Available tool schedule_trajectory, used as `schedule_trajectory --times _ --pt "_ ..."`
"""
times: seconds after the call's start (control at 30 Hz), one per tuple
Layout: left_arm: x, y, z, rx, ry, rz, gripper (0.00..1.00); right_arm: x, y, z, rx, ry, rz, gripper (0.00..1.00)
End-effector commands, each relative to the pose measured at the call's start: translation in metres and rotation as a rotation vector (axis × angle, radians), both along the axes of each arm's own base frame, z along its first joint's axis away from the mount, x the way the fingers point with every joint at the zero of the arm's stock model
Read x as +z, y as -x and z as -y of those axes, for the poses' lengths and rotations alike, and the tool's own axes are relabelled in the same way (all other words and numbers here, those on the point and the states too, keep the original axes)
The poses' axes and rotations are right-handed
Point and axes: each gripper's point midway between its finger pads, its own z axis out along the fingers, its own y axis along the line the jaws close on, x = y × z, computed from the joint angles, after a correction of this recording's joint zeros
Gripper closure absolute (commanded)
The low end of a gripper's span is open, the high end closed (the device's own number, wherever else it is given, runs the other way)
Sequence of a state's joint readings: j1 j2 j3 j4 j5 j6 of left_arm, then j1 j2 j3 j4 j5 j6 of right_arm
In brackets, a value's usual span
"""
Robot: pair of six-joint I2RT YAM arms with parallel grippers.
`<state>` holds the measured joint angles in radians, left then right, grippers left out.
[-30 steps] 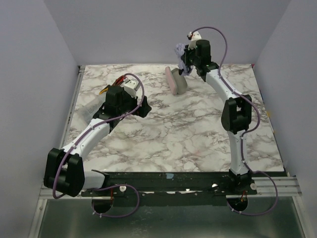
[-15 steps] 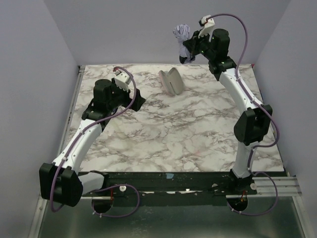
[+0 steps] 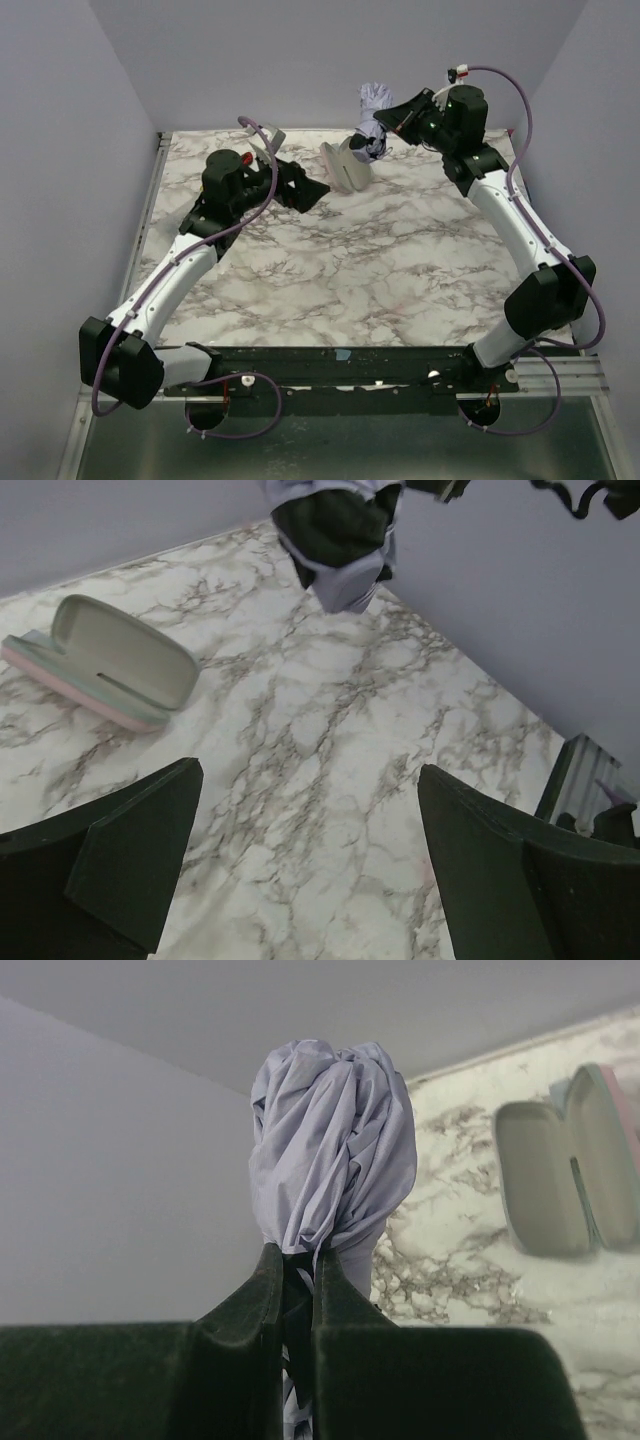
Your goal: Open the umbrella
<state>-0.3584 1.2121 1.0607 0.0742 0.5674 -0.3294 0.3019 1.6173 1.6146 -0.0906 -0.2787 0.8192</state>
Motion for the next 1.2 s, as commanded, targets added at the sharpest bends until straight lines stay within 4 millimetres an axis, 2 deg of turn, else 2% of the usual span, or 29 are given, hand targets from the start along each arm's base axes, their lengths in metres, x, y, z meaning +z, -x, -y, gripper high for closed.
schedule_trajectory --times 0.0,0.1,0.33,0.4,0.53,0.73,0.97,1.17 --pt "0.029 -0.009 0.034 0.045 0.114 -0.021 0.10 0.001 0.009 0.013 -0.143 -0.124 -0.126 0.99" --pt "0.028 -0.012 0.055 0.055 0.115 -0.051 0.10 -0.005 0.007 0.017 -0.188 -0.103 -0.152 0.99" --pt "0.018 -0.044 0.065 0.219 0.065 -0.132 0.17 -0.013 0.013 0.019 -0.245 -0.024 -0.137 0.99" --pt "0.010 -0.047 0.069 0.216 0.054 -0.167 0.19 -0.012 0.015 0.014 -0.237 -0.008 -0.123 0.99" --pt "0.005 -0.050 0.077 0.202 0.045 -0.177 0.24 -0.011 0.016 0.009 -0.227 -0.003 -0.115 0.99" --pt "-0.008 -0.053 0.078 0.208 0.024 -0.198 0.30 -0.011 0.016 0.004 -0.204 -0.012 -0.113 0.99" --pt "-0.012 -0.052 0.079 0.198 0.023 -0.187 0.48 -0.011 0.016 0.002 -0.196 -0.009 -0.111 0.99" --pt "-0.005 -0.055 0.081 0.198 0.042 -0.171 0.48 -0.020 0.028 -0.008 -0.141 -0.012 -0.132 0.99"
